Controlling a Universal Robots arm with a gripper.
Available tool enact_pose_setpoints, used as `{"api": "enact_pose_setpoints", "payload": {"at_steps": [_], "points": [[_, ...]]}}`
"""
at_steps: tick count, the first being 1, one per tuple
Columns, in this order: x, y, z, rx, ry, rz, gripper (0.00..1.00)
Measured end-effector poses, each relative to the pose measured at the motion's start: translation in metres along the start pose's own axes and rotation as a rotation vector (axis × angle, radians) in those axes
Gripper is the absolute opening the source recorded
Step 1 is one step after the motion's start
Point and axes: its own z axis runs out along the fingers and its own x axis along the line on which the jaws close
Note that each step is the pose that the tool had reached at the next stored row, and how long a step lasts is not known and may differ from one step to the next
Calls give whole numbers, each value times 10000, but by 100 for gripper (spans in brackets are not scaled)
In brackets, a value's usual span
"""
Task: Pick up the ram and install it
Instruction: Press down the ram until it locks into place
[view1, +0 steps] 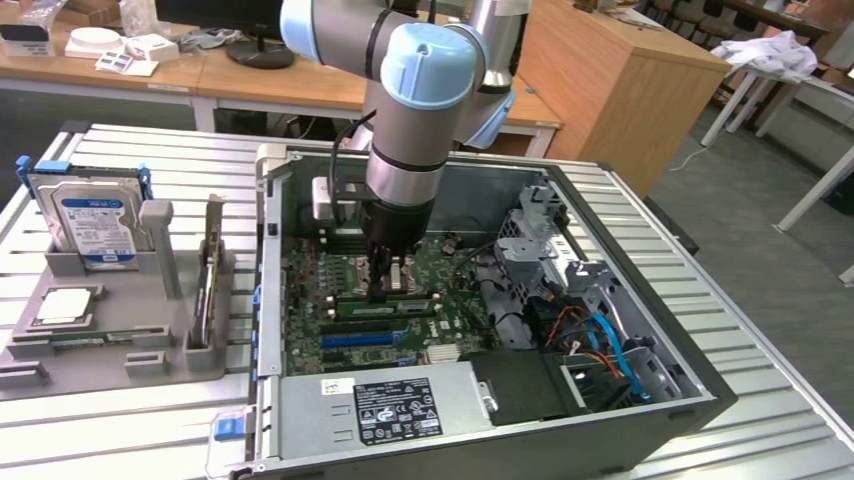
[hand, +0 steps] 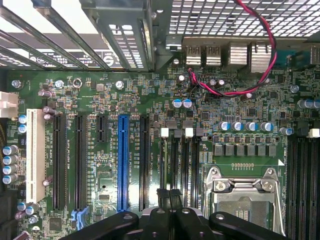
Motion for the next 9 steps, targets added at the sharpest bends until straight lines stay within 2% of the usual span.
{"api": "enact_pose_setpoints", "payload": {"at_steps": [9], "points": [[0,0,7,0,-2,0,11]]}}
